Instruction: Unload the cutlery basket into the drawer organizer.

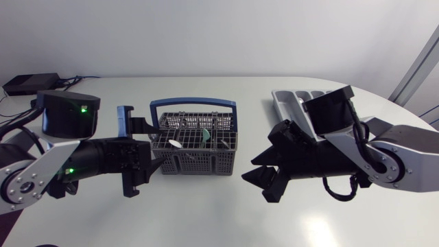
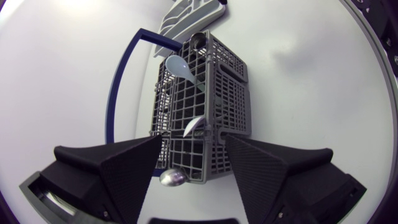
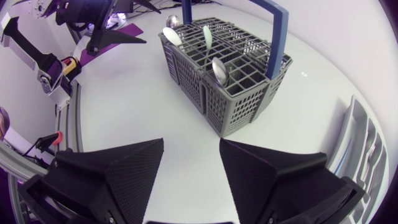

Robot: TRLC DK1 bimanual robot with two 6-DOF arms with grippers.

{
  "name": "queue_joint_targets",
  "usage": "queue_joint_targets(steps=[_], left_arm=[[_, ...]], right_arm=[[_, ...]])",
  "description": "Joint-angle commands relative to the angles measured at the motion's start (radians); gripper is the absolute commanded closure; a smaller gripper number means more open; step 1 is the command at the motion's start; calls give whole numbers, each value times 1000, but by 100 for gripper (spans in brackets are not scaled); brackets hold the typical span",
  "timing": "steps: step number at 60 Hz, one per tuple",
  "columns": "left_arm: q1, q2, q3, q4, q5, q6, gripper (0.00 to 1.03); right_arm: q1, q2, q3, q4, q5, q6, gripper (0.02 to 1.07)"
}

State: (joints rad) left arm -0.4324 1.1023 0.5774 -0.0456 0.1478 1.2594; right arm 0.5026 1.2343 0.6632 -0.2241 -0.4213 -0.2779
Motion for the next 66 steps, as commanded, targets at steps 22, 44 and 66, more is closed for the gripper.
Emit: queue_joint_targets(steps=[22, 44, 66], left_arm=[[-34, 148, 114, 18, -27, 183, 41], [-37, 200, 124, 75, -44, 270, 85], [-37, 220, 130, 76, -54, 302, 92]], right_arm=[[-4, -27, -70, 0, 1, -14, 34], [-15, -44, -89, 0, -11, -15, 34], [-22, -47, -102, 0, -11, -20, 34]])
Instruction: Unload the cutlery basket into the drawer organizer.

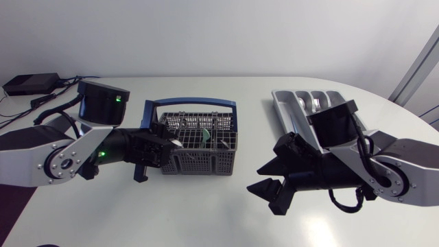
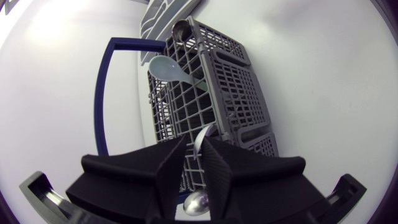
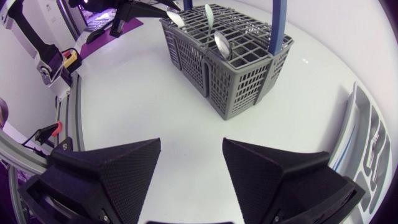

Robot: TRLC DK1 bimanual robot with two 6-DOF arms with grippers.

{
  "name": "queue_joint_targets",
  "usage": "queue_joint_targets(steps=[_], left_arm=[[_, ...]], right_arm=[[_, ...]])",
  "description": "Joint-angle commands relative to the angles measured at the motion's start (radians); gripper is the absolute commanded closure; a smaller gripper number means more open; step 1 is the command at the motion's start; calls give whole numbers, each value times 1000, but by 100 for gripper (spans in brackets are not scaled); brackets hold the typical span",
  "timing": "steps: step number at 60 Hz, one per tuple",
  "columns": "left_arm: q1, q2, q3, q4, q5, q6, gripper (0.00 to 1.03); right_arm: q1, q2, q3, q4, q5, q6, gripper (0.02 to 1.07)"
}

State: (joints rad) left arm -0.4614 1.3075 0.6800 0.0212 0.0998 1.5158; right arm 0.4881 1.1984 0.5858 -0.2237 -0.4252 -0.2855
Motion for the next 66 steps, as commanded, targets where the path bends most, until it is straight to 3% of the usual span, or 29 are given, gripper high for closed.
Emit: queue_joint_targets(steps=[1, 9, 35, 66], left_arm=[[-8, 16, 27, 10, -9, 46, 93], [-5, 13, 33, 11, -9, 50, 97], [-22, -36, 101, -98, -38, 95, 97], [-19, -203, 191, -431, -71, 136, 97]], right_arm=[[-9, -11, -24, 0, -7, -12, 34], [-11, -5, -32, 12, -9, -11, 34], [-11, -3, -40, 15, -9, -9, 34], [12, -39, -38, 11, 6, -3, 34]])
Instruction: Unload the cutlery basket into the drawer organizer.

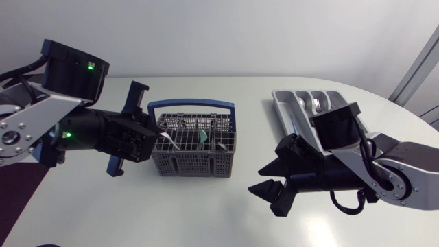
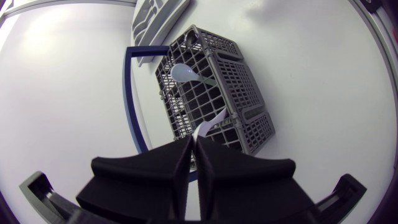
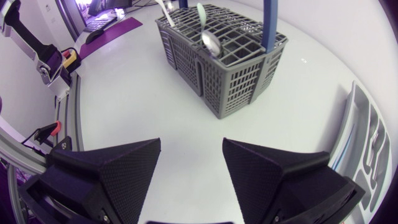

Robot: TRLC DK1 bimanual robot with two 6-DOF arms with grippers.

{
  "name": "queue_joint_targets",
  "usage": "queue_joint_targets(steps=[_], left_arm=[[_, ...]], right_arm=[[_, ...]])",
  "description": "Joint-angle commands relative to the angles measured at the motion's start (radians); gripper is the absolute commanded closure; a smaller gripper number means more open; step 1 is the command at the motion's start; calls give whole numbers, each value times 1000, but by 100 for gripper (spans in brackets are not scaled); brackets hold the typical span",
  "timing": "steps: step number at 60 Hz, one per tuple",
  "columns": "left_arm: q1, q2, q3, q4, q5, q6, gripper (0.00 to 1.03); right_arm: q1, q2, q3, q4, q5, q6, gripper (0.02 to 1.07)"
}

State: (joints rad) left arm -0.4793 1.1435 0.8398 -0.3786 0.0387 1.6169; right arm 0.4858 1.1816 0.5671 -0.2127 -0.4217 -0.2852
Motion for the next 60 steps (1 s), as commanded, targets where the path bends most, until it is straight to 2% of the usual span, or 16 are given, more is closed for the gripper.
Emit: queue_joint_targets(steps=[1, 18, 25, 31, 37, 46, 60], left_arm=[[-1, -45, 36, -37, -11, 35, 97], [-1, -97, 85, -103, -13, 12, 97], [-38, -59, 70, -95, -86, -14, 97], [-76, -53, 65, -92, -125, -48, 97], [-127, -131, 15, -72, -91, -2, 97], [-131, -165, -70, 4, -86, 89, 97], [-140, -153, -62, 26, -122, 107, 97]], right_arm=[[17, -25, -19, -4, 6, -3, 34], [34, -62, -27, -16, 31, 4, 34], [73, -79, -36, -16, 78, 21, 34], [76, -96, -49, -14, 81, 27, 34], [73, -108, -62, -14, 78, 26, 34], [62, -117, -70, -17, 67, 23, 34], [59, -116, -76, -11, 66, 23, 34]])
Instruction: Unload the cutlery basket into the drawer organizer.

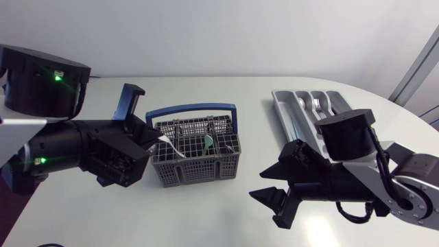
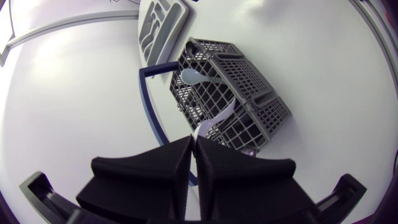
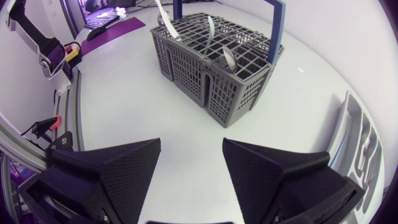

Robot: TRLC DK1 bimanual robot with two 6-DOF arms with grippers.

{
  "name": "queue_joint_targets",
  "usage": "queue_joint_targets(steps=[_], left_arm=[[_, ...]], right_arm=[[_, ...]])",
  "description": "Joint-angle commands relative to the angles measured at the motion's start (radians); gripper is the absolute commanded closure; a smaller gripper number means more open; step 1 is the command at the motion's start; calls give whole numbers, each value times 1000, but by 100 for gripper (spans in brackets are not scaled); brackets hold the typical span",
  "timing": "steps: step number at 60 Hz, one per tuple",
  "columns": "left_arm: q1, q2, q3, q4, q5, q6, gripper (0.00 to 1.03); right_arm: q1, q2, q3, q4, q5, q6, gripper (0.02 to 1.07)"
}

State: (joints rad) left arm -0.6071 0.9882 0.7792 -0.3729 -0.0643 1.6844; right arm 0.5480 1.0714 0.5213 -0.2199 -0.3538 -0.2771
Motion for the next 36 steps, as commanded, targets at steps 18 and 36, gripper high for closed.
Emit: queue_joint_targets(steps=[18, 36], left_arm=[[-22, 50, 78, -38, -65, -100, 97], [-19, 32, 196, -130, -45, -114, 97]], right_arm=[[-3, -2, -35, -3, -2, 10, 34], [-3, -1, -37, -3, -2, 7, 34]])
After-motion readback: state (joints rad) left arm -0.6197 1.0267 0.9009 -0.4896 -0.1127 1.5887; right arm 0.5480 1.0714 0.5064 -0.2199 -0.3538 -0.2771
